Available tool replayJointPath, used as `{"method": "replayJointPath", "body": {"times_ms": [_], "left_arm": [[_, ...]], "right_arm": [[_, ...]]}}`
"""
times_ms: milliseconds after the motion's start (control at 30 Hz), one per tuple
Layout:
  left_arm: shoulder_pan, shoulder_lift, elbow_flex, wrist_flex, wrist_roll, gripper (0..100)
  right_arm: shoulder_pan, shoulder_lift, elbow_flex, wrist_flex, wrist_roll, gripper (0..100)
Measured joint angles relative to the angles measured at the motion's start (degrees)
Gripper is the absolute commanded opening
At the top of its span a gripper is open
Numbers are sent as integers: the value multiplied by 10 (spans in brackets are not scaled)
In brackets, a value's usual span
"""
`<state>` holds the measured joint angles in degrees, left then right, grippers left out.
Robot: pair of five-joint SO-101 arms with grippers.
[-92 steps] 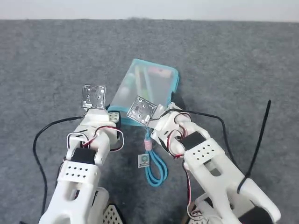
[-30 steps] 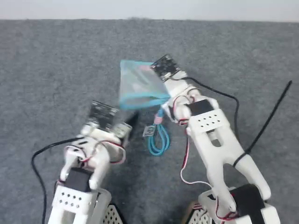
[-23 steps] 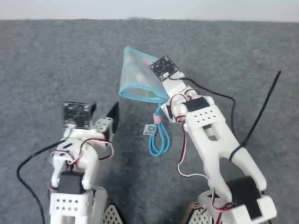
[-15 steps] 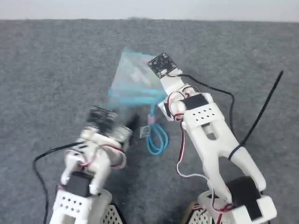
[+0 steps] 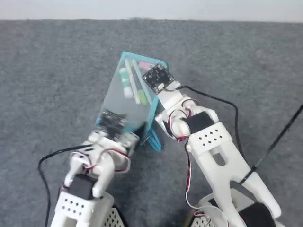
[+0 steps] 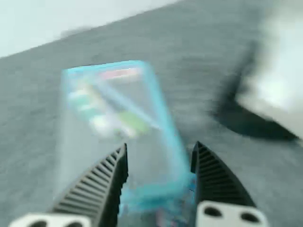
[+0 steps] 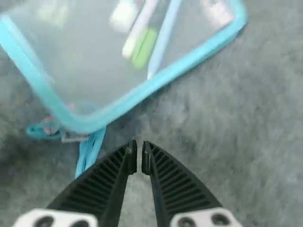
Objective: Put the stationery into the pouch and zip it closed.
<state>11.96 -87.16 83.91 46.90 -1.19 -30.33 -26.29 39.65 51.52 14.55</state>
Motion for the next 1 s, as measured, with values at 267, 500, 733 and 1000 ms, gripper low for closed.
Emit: {"method": "replayJointPath", "body": {"times_ms": [267,500,733,1000], "left_arm": [[-171,0,-8,-29,18,210],[-184,0,-8,-29,18,210],[-187,0,-8,-29,18,210],[-186,0,-8,-29,18,210]], "right_arm": [[-22,101,3,7,17,6],[-97,132,-38,70,17,84],[-124,164,-39,65,17,230],[-96,308,-88,23,17,0]]}}
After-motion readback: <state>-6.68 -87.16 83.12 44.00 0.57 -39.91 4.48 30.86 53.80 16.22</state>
